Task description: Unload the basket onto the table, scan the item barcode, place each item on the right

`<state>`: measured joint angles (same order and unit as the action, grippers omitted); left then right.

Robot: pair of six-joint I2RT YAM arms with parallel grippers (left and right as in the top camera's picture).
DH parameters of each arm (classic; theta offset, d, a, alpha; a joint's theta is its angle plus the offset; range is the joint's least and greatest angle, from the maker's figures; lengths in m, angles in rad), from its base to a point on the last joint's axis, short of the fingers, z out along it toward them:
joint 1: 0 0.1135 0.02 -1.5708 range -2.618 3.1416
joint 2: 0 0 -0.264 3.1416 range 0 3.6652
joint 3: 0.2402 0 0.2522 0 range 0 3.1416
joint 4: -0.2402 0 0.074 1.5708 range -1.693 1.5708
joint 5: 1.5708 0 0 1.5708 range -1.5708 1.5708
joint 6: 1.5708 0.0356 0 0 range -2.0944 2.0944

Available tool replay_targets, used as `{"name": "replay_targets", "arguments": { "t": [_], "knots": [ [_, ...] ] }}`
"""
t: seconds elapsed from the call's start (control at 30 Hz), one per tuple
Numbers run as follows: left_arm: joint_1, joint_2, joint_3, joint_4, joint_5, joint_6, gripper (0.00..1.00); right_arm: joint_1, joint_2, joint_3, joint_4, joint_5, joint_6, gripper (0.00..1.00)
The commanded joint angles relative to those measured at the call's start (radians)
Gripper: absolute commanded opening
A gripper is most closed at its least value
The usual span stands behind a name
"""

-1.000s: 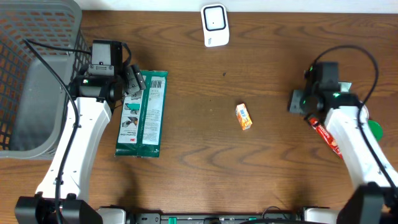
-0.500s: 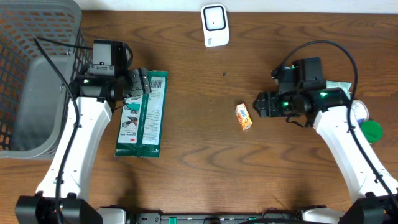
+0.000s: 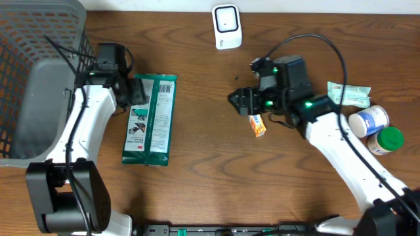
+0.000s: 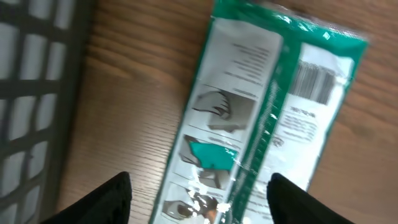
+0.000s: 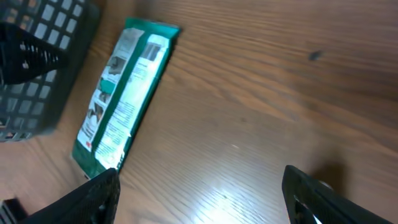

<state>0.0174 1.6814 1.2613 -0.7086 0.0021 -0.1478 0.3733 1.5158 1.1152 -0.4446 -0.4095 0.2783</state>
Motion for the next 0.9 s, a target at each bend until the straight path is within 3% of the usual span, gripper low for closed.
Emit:
{"name": "replay_targets", "arguments": {
  "t": [0.0,0.17,0.27,0.47,0.87],
  "knots": [
    [0.039,0.014,-0.001,-0.001,-0.018,0.014,0.59,0.052,0.064,0.003,0.048,-0.018,0.044,0.79],
    [0.039,0.061,-0.001,-0.002,-0.017,0.014,0.33,0.114,0.153,0.003,0.139,-0.014,0.061,0.8],
    [0.039,0.096,-0.001,0.0,-0.019,0.014,0.24,0.141,0.202,0.003,0.185,-0.014,0.069,0.79],
    [0.039,0.16,-0.001,0.011,-0.127,0.013,0.24,0.175,0.282,0.003,0.248,-0.014,0.069,0.8],
    [0.037,0.294,-0.003,0.079,-0.066,0.013,0.23,0.179,0.317,0.003,0.27,0.114,0.065,0.87]
  ]
}}
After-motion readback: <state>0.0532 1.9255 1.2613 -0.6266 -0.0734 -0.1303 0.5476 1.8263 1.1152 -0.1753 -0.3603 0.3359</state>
